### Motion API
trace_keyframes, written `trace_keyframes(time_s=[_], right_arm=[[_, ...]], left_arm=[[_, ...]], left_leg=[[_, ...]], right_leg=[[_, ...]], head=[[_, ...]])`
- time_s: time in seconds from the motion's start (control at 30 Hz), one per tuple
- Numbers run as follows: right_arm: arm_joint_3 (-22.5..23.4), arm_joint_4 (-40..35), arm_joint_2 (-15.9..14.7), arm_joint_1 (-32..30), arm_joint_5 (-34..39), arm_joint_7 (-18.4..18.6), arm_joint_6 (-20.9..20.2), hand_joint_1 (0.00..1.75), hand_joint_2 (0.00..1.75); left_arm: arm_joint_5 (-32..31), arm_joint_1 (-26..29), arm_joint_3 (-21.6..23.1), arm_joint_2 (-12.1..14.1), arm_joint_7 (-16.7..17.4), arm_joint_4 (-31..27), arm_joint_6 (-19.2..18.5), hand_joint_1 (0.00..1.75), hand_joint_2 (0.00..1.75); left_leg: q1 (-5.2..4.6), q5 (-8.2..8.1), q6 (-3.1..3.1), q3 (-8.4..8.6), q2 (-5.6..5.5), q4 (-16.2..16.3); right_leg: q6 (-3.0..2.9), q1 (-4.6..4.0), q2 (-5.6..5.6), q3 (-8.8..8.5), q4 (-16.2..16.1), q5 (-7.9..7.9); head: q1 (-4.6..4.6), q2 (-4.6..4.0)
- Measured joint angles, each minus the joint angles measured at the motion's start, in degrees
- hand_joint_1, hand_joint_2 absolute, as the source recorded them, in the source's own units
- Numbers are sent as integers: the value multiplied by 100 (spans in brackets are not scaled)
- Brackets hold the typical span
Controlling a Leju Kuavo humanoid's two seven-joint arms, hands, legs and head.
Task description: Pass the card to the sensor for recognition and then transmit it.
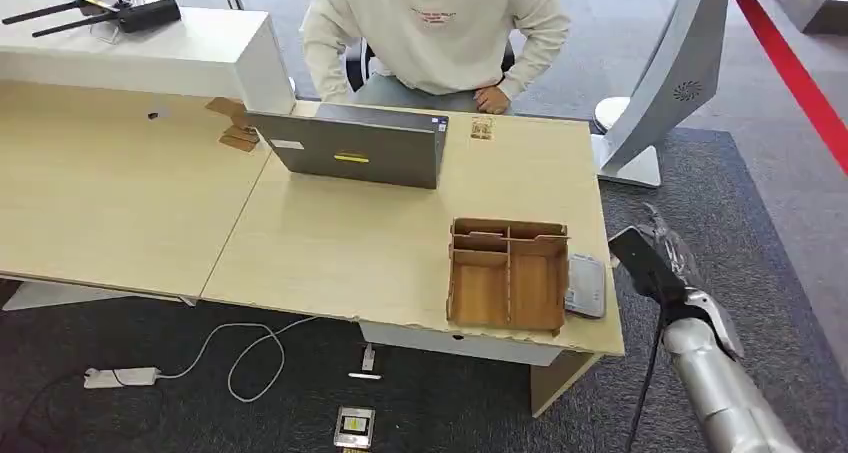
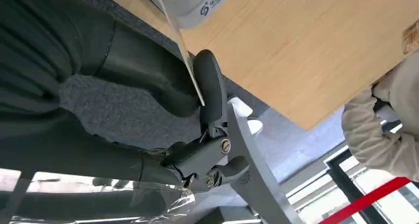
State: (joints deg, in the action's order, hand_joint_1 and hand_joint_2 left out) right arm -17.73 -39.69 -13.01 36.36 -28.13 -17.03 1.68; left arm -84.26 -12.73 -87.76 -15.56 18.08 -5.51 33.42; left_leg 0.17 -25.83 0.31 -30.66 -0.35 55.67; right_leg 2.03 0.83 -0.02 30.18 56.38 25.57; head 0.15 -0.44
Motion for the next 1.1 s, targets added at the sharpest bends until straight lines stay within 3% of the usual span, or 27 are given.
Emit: trace_keyframes(time_s=[0.37, 0.63, 1.1], right_arm=[[-39, -118, -197, -160, 55, 116, -262, 175, 175], [-48, -96, -284, -305, 103, 92, -161, 175, 175], [-131, 66, 53, -427, -116, 46, 173, 175, 175]], left_arm=[[-35, -1, -2, -109, 0, -2, 225, 0, 0], [-4, -2, -2, -118, 35, -2, 295, 0, 0], [-20, -6, -2, -124, -77, -2, 255, 0, 0]], left_leg=[[0, 0, 0, 0, 0, 0], [0, -1, 1, 0, 1, 0], [1, -1, 1, -1, 0, -1]], right_leg=[[0, -2, 0, 1, 0, 0], [0, -1, 0, 0, 0, 0], [0, -3, 0, 0, 1, 0]], head=[[-2, 0], [-2, 0], [-4, 0]])
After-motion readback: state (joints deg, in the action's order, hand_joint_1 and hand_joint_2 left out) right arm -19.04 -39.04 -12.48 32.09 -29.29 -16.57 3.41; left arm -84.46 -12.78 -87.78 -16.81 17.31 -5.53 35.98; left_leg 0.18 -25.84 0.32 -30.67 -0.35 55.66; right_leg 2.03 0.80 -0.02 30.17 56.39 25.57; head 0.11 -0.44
